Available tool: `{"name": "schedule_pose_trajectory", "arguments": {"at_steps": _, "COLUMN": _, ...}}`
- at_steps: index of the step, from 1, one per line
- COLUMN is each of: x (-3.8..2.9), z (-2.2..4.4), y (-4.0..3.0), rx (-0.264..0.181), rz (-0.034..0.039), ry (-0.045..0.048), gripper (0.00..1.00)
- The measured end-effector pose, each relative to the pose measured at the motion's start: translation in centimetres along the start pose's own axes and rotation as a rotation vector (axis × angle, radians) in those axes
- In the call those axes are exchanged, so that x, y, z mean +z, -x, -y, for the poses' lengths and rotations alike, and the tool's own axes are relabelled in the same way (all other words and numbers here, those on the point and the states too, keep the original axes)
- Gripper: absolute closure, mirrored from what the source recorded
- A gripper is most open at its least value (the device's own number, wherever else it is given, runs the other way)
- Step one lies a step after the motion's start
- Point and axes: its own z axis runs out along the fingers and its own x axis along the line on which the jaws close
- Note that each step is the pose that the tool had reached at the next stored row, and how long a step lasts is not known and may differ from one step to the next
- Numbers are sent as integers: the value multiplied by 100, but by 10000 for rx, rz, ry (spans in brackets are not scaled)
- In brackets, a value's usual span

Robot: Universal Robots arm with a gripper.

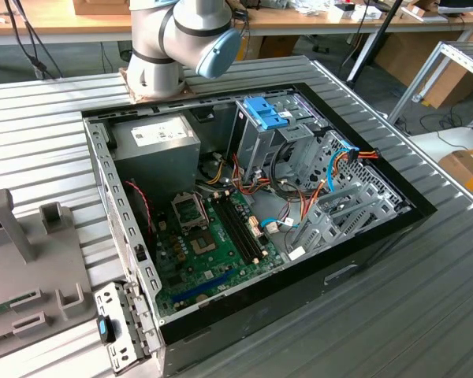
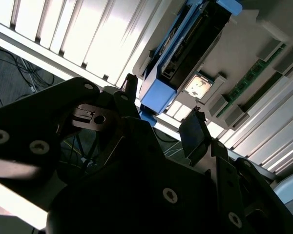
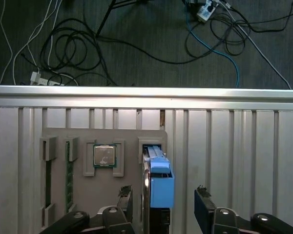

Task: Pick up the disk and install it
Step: 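Pick up the disk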

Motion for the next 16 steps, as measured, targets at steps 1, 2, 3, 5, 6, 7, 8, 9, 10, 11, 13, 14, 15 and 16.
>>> {"name": "schedule_pose_trajectory", "arguments": {"at_steps": 1, "x": 2, "z": 0, "y": 0, "rx": 0, "rz": 0, "ry": 0, "gripper": 38}}
{"name": "schedule_pose_trajectory", "arguments": {"at_steps": 2, "x": 15, "z": 0, "y": -1, "rx": 0, "rz": -4, "ry": -4, "gripper": 38}}
{"name": "schedule_pose_trajectory", "arguments": {"at_steps": 3, "x": 40, "z": 0, "y": -2, "rx": -1, "rz": -13, "ry": -1, "gripper": 38}}
{"name": "schedule_pose_trajectory", "arguments": {"at_steps": 5, "x": 86, "z": 0, "y": -3, "rx": 0, "rz": -24, "ry": -1, "gripper": 38}}
{"name": "schedule_pose_trajectory", "arguments": {"at_steps": 6, "x": 109, "z": 0, "y": -4, "rx": 0, "rz": -26, "ry": -1, "gripper": 38}}
{"name": "schedule_pose_trajectory", "arguments": {"at_steps": 7, "x": 146, "z": 0, "y": -5, "rx": 0, "rz": -28, "ry": 0, "gripper": 38}}
{"name": "schedule_pose_trajectory", "arguments": {"at_steps": 8, "x": 161, "z": -1, "y": -6, "rx": 0, "rz": -28, "ry": 0, "gripper": 38}}
{"name": "schedule_pose_trajectory", "arguments": {"at_steps": 9, "x": 195, "z": -1, "y": -7, "rx": 0, "rz": -28, "ry": 1, "gripper": 38}}
{"name": "schedule_pose_trajectory", "arguments": {"at_steps": 10, "x": 238, "z": -1, "y": -9, "rx": 0, "rz": -28, "ry": -1, "gripper": 38}}
{"name": "schedule_pose_trajectory", "arguments": {"at_steps": 11, "x": 251, "z": -1, "y": -9, "rx": 0, "rz": -28, "ry": -1, "gripper": 38}}
{"name": "schedule_pose_trajectory", "arguments": {"at_steps": 13, "x": 256, "z": -1, "y": -10, "rx": 0, "rz": -29, "ry": 3, "gripper": 38}}
{"name": "schedule_pose_trajectory", "arguments": {"at_steps": 14, "x": 257, "z": -1, "y": -10, "rx": 0, "rz": -29, "ry": 1, "gripper": 38}}
{"name": "schedule_pose_trajectory", "arguments": {"at_steps": 15, "x": 259, "z": -1, "y": -10, "rx": 0, "rz": -28, "ry": 0, "gripper": 38}}
{"name": "schedule_pose_trajectory", "arguments": {"at_steps": 16, "x": 260, "z": -1, "y": -10, "rx": 0, "rz": -28, "ry": 0, "gripper": 38}}
